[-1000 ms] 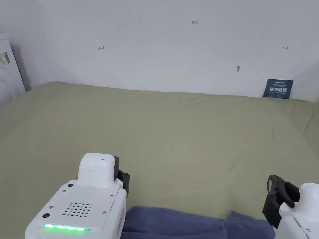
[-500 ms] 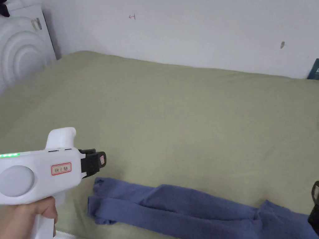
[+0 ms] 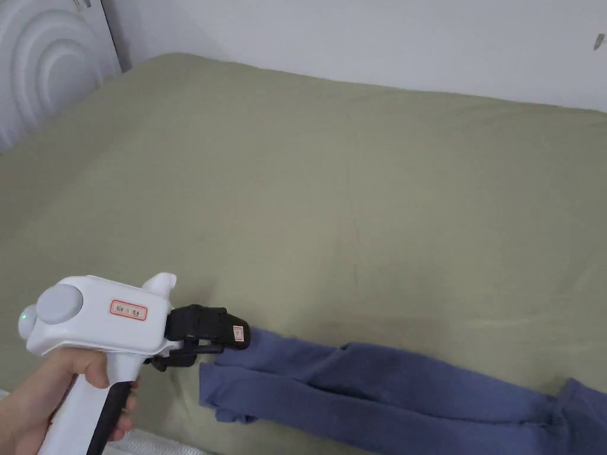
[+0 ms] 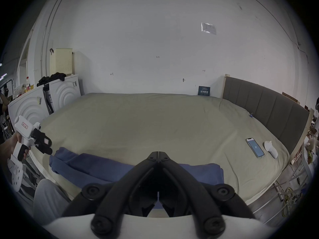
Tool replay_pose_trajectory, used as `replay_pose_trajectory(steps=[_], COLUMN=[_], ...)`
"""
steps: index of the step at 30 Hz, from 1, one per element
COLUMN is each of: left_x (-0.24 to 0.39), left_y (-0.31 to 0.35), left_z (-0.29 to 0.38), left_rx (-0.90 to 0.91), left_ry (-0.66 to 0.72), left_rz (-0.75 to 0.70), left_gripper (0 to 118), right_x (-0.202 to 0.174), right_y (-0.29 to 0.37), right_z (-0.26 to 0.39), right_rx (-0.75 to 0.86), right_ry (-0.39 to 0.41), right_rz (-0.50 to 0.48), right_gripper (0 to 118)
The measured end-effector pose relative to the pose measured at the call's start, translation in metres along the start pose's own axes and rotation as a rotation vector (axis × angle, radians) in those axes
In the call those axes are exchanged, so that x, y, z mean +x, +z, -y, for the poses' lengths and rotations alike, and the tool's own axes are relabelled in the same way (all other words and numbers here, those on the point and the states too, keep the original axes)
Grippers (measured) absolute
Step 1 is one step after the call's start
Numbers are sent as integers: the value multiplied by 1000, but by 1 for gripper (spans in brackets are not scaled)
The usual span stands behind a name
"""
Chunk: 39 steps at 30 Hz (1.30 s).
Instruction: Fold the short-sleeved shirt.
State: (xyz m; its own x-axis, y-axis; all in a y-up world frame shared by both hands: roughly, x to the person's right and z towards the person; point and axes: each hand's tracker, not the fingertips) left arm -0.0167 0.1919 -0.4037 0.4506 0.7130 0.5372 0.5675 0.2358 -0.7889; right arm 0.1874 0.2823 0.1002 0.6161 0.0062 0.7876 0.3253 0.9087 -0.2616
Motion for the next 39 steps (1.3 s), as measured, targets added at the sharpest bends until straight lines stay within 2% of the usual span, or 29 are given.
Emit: replay_pose_trajectory(steps=[4,7,10,11,12,13,14,16,18,21,24,29,32,39], left_x=[-12,-19,-12,-9,-7,-7,-8,-6,-7,1,-2,2,25,129], left_y=[-20,-40,-62,-63,-63,-64,-64,-71,-65,-43,-9,63,86,54], left_z=[-3,1,4,6,7,7,8,11,15,18,16,17,18,27], left_rx=[-69,-117,-139,-128,-120,-112,-102,-65,-88,-30,35,124,147,123], left_ry=[41,95,93,92,97,113,125,96,136,114,163,149,75,-122], left_rz=[85,247,280,282,291,304,288,49,186,108,125,-26,-149,-213], left_gripper=[116,116,114,109,87,16,7,7,7,7,7,7,7,7], right_x=[0,0,2,3,4,5,5,7,9,13,16,20,23,37], right_y=[3,6,9,10,10,11,12,12,14,16,13,11,9,17], right_z=[-1,-2,-2,-2,0,0,1,2,1,0,-1,0,2,10], right_rx=[-5,-7,-9,-11,-12,-14,-14,-17,-17,-2,5,20,21,21], right_ry=[2,2,0,-6,-12,-14,-15,-22,-28,-33,-41,-58,-69,-104], right_rz=[10,19,30,30,29,29,29,26,20,9,-7,-44,-64,-68], right_gripper=[1,1,1,1,1,1,1,1,1,1,1,1,1,1])
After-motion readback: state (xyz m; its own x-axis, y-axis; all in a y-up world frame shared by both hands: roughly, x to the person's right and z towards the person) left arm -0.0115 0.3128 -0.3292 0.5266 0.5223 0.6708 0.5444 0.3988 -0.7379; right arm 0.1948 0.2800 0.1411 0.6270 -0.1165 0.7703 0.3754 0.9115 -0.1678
